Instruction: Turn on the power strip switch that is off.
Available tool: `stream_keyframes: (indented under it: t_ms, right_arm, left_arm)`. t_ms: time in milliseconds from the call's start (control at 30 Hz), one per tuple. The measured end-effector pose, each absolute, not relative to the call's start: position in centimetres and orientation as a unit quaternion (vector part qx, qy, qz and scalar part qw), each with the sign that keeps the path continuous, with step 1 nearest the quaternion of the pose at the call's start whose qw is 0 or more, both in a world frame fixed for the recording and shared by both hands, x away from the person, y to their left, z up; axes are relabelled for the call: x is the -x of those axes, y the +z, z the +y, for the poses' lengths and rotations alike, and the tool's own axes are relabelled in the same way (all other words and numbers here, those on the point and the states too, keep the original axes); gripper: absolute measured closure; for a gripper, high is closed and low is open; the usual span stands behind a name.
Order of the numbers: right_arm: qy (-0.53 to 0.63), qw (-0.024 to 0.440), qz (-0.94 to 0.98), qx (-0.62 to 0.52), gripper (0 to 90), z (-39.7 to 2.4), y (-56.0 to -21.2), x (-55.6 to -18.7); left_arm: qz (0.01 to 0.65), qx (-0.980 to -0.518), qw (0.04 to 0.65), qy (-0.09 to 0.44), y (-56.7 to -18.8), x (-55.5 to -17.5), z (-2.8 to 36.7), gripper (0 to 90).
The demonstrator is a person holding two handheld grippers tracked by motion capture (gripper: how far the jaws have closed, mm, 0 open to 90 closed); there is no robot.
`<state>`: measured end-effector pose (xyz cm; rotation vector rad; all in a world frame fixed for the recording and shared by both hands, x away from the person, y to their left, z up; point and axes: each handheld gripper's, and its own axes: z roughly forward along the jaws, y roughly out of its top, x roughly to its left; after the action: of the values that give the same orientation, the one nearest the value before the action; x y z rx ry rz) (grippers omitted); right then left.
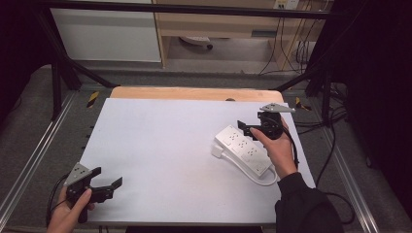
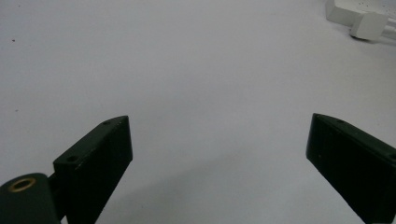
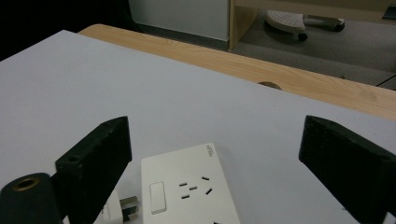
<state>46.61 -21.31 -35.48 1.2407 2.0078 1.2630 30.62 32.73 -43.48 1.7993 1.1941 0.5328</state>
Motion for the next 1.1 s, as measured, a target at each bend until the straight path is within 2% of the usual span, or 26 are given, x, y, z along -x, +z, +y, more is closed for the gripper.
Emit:
stream_keyframes:
  t_ms: [467, 867, 1100]
  right_arm:
    - [0.469, 0.210, 0.726, -0.457, 22.9, -20.7, -36.6, -47.8]
    - [0.473, 0.199, 0.728, -0.455, 46.6, -19.9, -37.6, -48.4]
    - [0.467, 0.199, 0.734, -0.452, 55.9, -19.0, -38.3, -48.7]
  left_arm:
    - [0.481, -0.728, 0.440, 0.212, -43.5, -30.6, 32.7, 6.9]
    - [0.479, -0.730, 0.439, 0.211, -43.6, -30.7, 32.5, 6.9]
    - [0.479, -0.730, 0.439, 0.211, -43.6, -30.7, 32.5, 6.9]
